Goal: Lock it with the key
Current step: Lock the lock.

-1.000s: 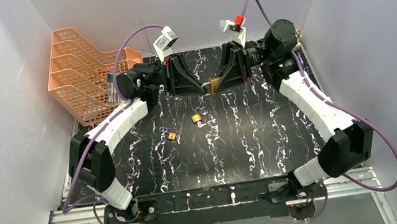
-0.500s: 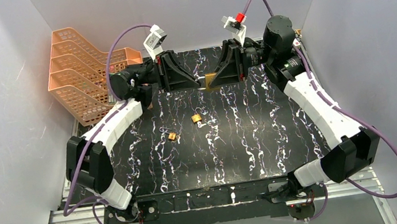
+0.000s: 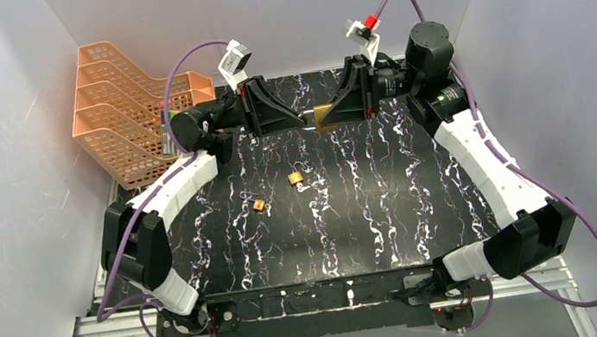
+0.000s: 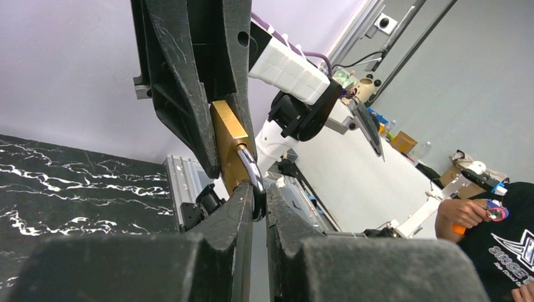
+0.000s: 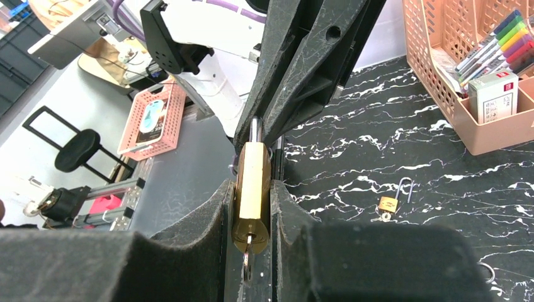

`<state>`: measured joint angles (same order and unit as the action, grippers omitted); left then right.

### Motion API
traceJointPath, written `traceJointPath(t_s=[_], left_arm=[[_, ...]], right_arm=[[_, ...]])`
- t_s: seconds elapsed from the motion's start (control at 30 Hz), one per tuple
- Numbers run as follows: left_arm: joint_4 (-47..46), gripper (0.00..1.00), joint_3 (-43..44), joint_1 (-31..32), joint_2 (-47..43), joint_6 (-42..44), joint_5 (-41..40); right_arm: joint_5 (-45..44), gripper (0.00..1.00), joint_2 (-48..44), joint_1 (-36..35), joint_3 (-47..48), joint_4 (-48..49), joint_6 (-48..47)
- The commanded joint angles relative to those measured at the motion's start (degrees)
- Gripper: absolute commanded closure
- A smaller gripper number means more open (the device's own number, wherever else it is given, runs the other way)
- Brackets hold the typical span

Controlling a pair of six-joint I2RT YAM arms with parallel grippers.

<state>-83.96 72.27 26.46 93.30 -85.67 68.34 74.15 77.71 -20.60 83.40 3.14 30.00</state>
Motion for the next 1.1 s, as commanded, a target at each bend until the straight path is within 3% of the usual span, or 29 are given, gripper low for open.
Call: traceJointPath(t_s=[0.0, 0.17, 0.63, 0.7, 0.83, 0.97, 1.07], left_arm=[[-16.7, 1.00, -2.3, -0.5, 0.0, 0.6, 2.6], [-16.7, 1.00, -1.7, -0.5, 0.7, 0.7, 1.9], [-10.9, 1.00, 0.1, -0.9, 2.3, 3.9, -1.5], [-10.3, 1.00, 0.4, -1.1, 2.4, 4.2, -1.6], [-8.5, 1.00, -0.6, -2.4, 1.5, 6.0, -2.9], [-8.0, 1.00, -1.5, -3.7, 0.9, 6.3, -3.2], [-8.0, 1.00, -2.2, -4.2, 0.3, 6.4, -3.4]], right_arm=[[5.0, 1.00, -5.9, 1.2, 2.9, 6.4, 1.5], [5.4, 1.00, -5.8, 1.2, 1.3, 11.3, 5.1], [6.7, 0.99, -6.6, 1.2, -0.4, 11.6, 5.2], [7.2, 0.78, -6.4, 1.2, -0.2, 11.6, 5.2], [7.3, 0.51, -6.6, 1.3, -0.3, 10.7, 4.6], [5.7, 0.33, -7.9, 2.4, 0.0, 7.1, 0.9], [4.4, 0.26, -8.7, 2.9, 0.0, 5.2, -0.7]])
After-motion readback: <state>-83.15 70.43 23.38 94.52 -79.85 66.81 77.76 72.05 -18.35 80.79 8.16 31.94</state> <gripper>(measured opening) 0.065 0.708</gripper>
